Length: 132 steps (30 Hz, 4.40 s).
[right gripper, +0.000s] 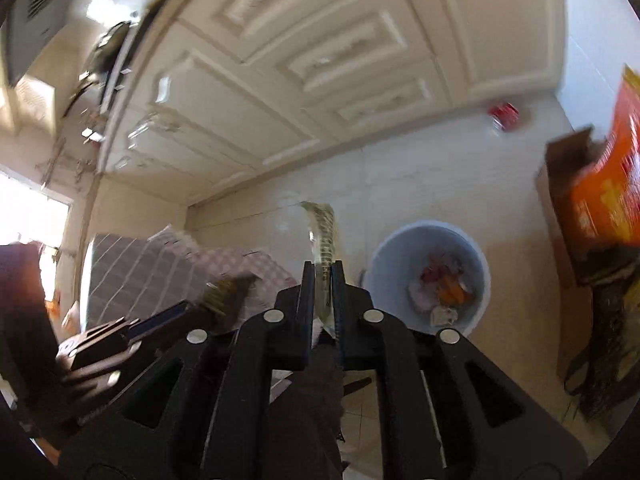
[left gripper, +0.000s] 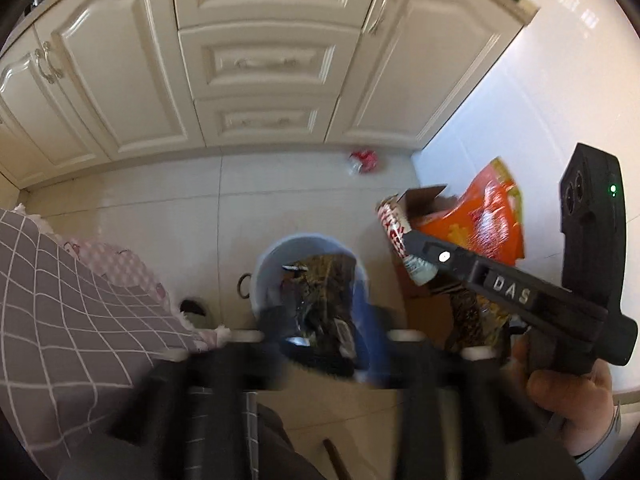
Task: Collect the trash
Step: 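Carry both wrappers to the blue bin and open both tools, then return both tools from the bin to the table, then grasp the yellow candy bag with the left tool while the right tool grasps the orange flower stem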
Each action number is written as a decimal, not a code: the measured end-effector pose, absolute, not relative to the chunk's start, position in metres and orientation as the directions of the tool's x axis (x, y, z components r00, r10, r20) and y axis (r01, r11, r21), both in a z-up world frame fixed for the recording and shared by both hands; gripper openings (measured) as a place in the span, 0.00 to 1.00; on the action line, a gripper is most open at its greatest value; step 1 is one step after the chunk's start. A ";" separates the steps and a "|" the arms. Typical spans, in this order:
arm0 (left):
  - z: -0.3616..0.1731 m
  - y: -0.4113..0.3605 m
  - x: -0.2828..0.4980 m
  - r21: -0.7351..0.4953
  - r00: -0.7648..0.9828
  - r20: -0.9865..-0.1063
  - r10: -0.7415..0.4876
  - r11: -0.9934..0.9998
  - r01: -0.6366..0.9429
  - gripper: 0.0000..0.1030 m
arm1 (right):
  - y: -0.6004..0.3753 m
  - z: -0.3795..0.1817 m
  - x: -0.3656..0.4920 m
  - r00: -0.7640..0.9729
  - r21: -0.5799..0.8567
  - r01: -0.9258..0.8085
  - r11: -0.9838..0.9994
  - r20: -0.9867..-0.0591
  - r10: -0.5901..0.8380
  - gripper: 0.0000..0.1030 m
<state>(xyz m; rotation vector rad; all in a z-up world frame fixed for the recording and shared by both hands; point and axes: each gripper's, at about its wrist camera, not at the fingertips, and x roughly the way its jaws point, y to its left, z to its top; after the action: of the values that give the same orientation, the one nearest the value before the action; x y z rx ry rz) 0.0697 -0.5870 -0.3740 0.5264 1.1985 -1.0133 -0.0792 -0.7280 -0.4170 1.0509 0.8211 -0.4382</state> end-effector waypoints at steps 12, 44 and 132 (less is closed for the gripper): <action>-0.338 -0.557 0.082 -0.124 0.127 -0.904 -0.408 0.535 0.836 0.89 | -0.721 -0.399 -0.103 0.622 0.545 0.723 0.426 -0.781 -0.057 0.94; -0.173 -0.355 0.093 -0.124 0.403 -0.657 -0.637 0.619 0.775 0.90 | -0.559 -0.201 -0.018 0.797 0.488 0.408 0.772 -0.602 -0.040 0.94; -0.199 -0.074 0.175 -0.152 0.607 -0.619 -0.498 0.835 0.529 0.53 | -0.342 -0.202 0.081 0.738 0.448 -0.042 0.893 -0.589 0.330 0.04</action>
<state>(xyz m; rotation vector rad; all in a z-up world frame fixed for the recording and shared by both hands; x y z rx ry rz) 0.1747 -0.0740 -0.1994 0.0481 0.7004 -0.5939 0.0806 -0.3420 -0.2021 0.4274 0.7160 0.2113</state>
